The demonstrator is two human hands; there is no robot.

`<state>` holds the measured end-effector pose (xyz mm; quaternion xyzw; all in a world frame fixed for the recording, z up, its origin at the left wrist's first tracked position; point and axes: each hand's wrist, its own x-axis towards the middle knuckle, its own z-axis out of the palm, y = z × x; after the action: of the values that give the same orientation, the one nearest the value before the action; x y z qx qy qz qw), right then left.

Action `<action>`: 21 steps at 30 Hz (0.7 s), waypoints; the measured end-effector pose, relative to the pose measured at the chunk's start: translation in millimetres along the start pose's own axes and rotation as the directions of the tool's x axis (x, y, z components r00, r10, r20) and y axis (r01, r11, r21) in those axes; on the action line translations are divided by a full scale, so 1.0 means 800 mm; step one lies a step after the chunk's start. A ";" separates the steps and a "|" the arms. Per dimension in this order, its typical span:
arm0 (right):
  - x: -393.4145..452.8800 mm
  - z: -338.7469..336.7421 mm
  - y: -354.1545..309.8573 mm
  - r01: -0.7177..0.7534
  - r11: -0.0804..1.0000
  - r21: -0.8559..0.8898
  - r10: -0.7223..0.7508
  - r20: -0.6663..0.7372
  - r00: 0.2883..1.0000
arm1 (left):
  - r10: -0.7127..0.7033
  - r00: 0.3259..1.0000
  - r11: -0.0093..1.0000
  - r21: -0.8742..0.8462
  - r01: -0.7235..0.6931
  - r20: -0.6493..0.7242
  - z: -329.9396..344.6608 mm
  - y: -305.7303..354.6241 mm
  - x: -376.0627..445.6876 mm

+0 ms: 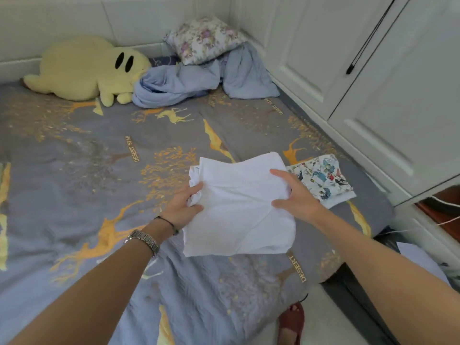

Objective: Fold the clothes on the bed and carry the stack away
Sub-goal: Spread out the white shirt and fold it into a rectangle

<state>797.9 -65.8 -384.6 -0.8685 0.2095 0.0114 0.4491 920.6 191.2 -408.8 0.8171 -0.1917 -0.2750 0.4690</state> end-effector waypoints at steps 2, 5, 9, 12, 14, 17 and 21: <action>0.019 -0.038 0.032 -0.008 1.000 0.005 0.008 0.012 1.000 | -0.001 1.000 1.000 0.015 0.001 -0.015 0.037 0.022 0.024; 0.057 -0.095 0.084 -0.010 1.000 0.010 0.010 0.053 0.999 | -0.013 0.998 0.998 0.061 0.017 -0.058 0.099 0.052 0.064; 0.112 -0.178 0.158 0.006 1.000 -0.023 -0.003 0.107 0.994 | -0.053 0.994 0.997 0.043 0.057 -0.093 0.194 0.094 0.129; 0.153 -0.239 0.216 0.017 0.998 -0.062 -0.008 0.144 0.990 | -0.052 0.991 0.998 0.021 0.055 -0.124 0.268 0.120 0.177; 0.179 -0.273 0.255 0.033 0.994 -0.105 -0.014 0.178 0.984 | -0.051 0.987 0.999 -0.002 0.051 -0.154 0.315 0.134 0.204; 0.216 -0.307 0.309 0.084 0.983 -0.162 -0.045 0.231 0.972 | -0.059 0.981 0.998 -0.039 0.053 -0.183 0.375 0.145 0.239; 0.259 -0.315 0.375 0.137 0.969 -0.204 -0.086 0.242 0.966 | -0.113 0.974 0.994 -0.035 0.108 -0.198 0.430 0.136 0.282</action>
<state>832.5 -489.3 -509.9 -0.9158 0.1037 0.1100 0.3720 873.4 -217.8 -515.6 0.8442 -0.0947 -0.2198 0.4796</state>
